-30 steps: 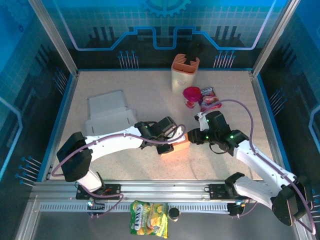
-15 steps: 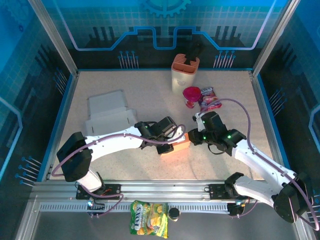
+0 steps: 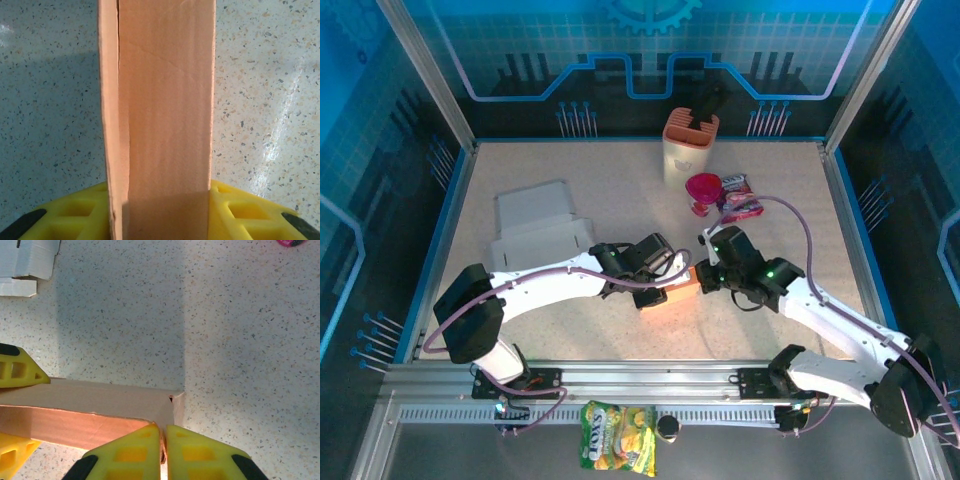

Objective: Fold the paper box

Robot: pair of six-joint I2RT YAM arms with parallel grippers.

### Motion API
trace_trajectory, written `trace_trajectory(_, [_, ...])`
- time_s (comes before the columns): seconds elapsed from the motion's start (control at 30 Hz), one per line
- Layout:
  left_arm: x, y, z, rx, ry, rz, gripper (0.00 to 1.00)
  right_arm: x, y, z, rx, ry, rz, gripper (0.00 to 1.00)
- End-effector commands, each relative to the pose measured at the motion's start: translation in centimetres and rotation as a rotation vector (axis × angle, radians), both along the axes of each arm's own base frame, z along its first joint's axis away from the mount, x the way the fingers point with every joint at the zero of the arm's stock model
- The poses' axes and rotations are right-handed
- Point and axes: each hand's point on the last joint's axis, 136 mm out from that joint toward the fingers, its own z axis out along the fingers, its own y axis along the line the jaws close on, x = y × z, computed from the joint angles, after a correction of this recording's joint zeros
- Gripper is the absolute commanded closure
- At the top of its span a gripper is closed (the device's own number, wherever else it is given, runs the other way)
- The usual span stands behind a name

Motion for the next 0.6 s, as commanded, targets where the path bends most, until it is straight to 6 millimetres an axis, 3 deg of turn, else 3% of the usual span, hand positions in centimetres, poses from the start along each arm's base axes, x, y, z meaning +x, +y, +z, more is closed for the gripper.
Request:
trace_trajectory(0.0, [-0.5, 0.8, -0.7, 0.039, 0.033, -0.013, 0.6, 0.4, -0.7, 0.5, -0.062, -0.028, -0.029, 0.92])
trace_trajectory(0.27, [-0.2, 0.8, -0.8, 0.042, 0.023, -0.003, 0.59, 0.2, -0.3, 1.1, -0.076, -0.023, -0.064, 1.0])
trace_trajectory(0.57, [0.2, 0.7, -0.7, 0.04, 0.008, 0.015, 0.52, -0.3, 0.4, 0.8, -0.062, 0.034, -0.082, 1.0])
